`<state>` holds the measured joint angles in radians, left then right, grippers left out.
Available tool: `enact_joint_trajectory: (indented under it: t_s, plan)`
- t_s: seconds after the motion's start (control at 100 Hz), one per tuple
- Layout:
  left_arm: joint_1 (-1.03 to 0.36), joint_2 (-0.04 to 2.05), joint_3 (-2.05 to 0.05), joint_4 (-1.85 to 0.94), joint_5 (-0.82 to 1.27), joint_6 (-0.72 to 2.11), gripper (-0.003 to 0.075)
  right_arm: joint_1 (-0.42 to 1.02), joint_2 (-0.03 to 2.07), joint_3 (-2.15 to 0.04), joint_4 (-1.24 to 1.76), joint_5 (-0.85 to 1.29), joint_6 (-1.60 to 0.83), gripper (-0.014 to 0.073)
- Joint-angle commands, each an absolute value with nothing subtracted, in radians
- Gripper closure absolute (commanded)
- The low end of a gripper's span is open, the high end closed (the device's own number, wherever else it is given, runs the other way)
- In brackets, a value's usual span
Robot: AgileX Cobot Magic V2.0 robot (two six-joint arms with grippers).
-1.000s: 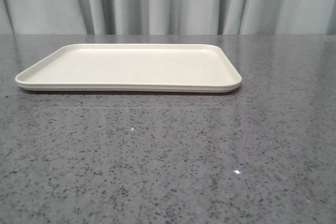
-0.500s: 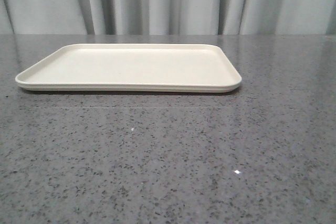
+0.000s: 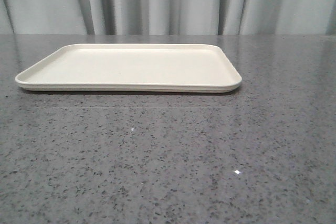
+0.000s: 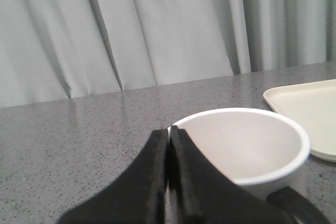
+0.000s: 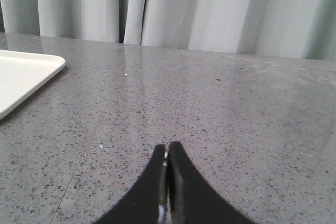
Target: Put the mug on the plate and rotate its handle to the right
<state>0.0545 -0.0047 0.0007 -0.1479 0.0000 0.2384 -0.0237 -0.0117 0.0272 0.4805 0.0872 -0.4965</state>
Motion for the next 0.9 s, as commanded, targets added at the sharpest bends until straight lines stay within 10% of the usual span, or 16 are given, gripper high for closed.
enact_joint_trajectory:
  t_s: [0.0, 0.89]
  plan:
    - [0.054, -0.033, 0.01, -0.159, -0.079, 0.23, 0.074, -0.022, -0.03, 0.027, 0.488, 0.006, -0.502, 0.0652]
    - [0.054, -0.033, 0.01, -0.256, -0.089, 0.228, 0.074, -0.022, -0.03, 0.027, 0.488, 0.006, -0.502, 0.0652]
